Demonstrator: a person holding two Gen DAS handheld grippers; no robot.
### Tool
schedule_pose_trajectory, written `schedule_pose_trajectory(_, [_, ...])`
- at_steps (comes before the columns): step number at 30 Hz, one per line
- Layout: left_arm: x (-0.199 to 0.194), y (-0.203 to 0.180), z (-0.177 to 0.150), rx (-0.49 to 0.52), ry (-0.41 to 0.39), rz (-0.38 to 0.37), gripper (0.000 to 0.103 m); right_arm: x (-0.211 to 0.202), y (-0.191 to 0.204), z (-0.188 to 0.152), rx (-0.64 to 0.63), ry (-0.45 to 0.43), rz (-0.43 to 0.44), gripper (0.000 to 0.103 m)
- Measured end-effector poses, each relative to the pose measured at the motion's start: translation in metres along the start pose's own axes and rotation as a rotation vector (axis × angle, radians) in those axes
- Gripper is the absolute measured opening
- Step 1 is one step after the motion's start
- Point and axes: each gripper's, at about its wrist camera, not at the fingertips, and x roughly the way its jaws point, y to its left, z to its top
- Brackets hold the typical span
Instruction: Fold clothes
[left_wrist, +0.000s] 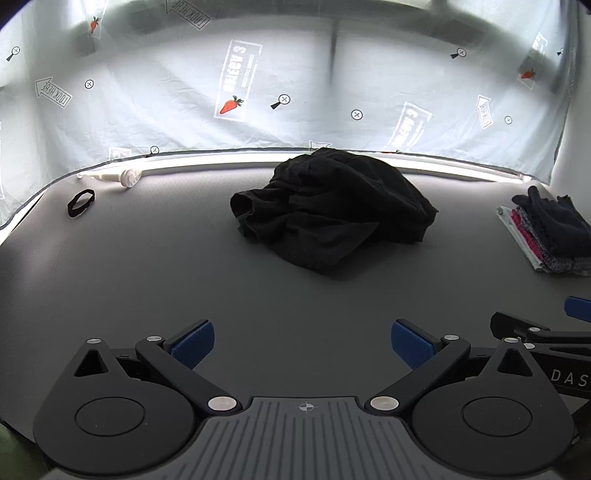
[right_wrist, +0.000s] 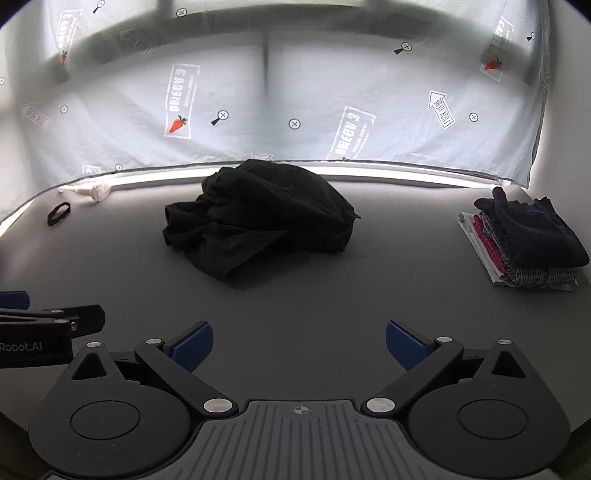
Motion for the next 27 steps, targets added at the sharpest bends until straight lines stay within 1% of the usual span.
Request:
schedule_pose_trajectory(2, [0.003,-0.001,0.002,0.004,0.006,-0.002,0.101,0.004,-0.002,0.003,0.003,0.006,-0.001,0.103])
schedule_pose_trajectory(5, [0.015,-0.001,0.006,-0.015,0.030,-0.025,0.099,0.012,-0.008,0.006,0.017,0.021,0.001,0.103])
schedule_pose_trajectory(7, [0.024,-0.005,0.009,-0.014,0.043,-0.029,0.099,0.019,-0.013,0.007,0.014,0.036,0.020,0.103])
schedule_pose_trajectory(10, [0.041,-0.013,0.017,-0.001,0.057,-0.027,0.098,0.036,-0.022,0.009,0.025,0.058,0.026,0.100])
schedule_pose_trajectory(13, [0.059,-0.020,0.023,-0.008,0.085,-0.033,0.097,0.053,-0.032,0.012,0.033,0.077,0.019,0.095])
schedule_pose_trajectory(14, [0.071,-0.025,0.028,0.002,0.094,-0.050,0.093,0.058,-0.036,0.014,0.038,0.080,0.017,0.095])
schedule_pose_trajectory(18, [0.096,-0.040,0.042,0.011,0.088,-0.071,0.092,0.081,-0.055,0.024,0.052,0.071,0.031,0.095])
schedule_pose_trajectory(21, [0.121,-0.058,0.055,0.037,0.092,-0.043,0.088,0.106,-0.069,0.036,0.043,0.082,0.038,0.092])
schedule_pose_trajectory(23, [0.143,-0.071,0.066,0.049,0.102,-0.022,0.083,0.125,-0.080,0.045,0.043,0.092,0.048,0.088])
schedule_pose_trajectory(27, [0.179,-0.085,0.081,0.035,0.108,-0.008,0.080,0.168,-0.106,0.065,0.073,0.108,0.082,0.081])
